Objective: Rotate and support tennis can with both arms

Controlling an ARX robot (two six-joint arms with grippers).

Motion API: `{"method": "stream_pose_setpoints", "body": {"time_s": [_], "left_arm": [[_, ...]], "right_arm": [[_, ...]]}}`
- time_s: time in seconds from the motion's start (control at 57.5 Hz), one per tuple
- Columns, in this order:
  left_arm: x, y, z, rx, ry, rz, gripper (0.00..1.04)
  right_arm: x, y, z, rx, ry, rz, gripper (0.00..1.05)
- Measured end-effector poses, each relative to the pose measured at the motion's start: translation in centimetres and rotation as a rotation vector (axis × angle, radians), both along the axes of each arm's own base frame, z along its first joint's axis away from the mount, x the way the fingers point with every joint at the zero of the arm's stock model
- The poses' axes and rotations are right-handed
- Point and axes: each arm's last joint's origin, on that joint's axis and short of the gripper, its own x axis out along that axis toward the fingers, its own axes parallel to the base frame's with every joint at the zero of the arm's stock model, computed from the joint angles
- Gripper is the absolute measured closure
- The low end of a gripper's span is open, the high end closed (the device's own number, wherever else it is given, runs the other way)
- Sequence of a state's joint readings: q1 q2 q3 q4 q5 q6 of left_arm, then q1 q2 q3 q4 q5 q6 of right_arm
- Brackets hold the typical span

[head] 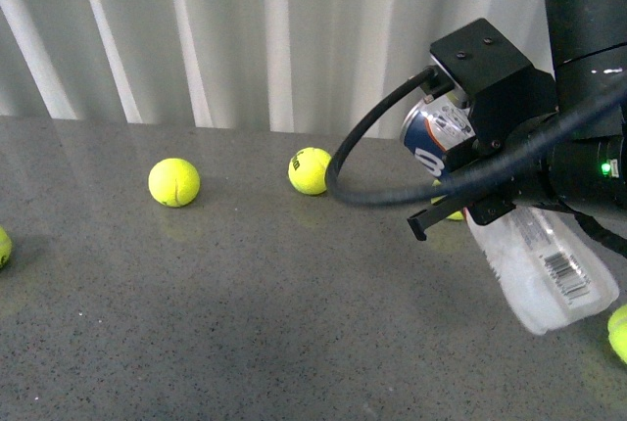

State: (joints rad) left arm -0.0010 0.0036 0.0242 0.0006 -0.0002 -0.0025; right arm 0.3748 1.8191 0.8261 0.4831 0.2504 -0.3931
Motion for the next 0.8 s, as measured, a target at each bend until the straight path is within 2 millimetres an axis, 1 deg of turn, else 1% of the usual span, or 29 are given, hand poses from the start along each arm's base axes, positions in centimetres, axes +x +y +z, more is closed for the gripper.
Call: {"method": "stream_pose_setpoints", "body": {"time_s": [0.07, 0.156, 0.209, 0.278, 0.313, 0.348, 0.435, 0.504, 0.643, 0.8], "left_arm": [[0.0, 0.0, 0.0, 0.000, 0.000, 0.000, 0.07], [0.0, 0.0, 0.0, 0.000, 0.000, 0.000, 0.07], [0.0, 0.0, 0.0, 0.000, 0.000, 0.000, 0.07], [0.0, 0.0, 0.0, 0.000, 0.000, 0.000, 0.07], [0.0, 0.0, 0.0, 0.000, 0.000, 0.000, 0.07], [0.0, 0.0, 0.0, 0.000, 0.000, 0.000, 0.07], [0.0, 0.0, 0.0, 0.000, 0.000, 0.000, 0.07], [0.0, 0.0, 0.0, 0.000, 0.000, 0.000, 0.07], [0.0, 0.0, 0.0, 0.000, 0.000, 0.000, 0.07], [0.0, 0.0, 0.0, 0.000, 0.000, 0.000, 0.07]], "right_arm": [[-0.5, 0.2, -0.1, -0.100, -0.076, 0.081, 0.93], [-1.3, 0.8, -0.7, -0.293, -0.172, 0.265, 0.93], [-1.5, 1.0, -1.2, -0.375, -0.199, 0.330, 0.93], [-1.5, 1.4, -2.1, -0.485, -0.222, 0.403, 0.93], [-1.5, 1.8, -2.9, -0.555, -0.227, 0.469, 0.93], [-1.5, 2.0, -3.5, -0.587, -0.221, 0.512, 0.93], [-1.2, 2.8, -5.1, -0.638, -0.223, 0.596, 0.93], [-0.8, 3.6, -5.9, -0.647, -0.225, 0.643, 0.93], [0.4, 6.4, -6.5, -0.628, -0.241, 0.717, 0.93], [0.8, 9.5, -7.1, -0.601, -0.230, 0.779, 0.93]]}}
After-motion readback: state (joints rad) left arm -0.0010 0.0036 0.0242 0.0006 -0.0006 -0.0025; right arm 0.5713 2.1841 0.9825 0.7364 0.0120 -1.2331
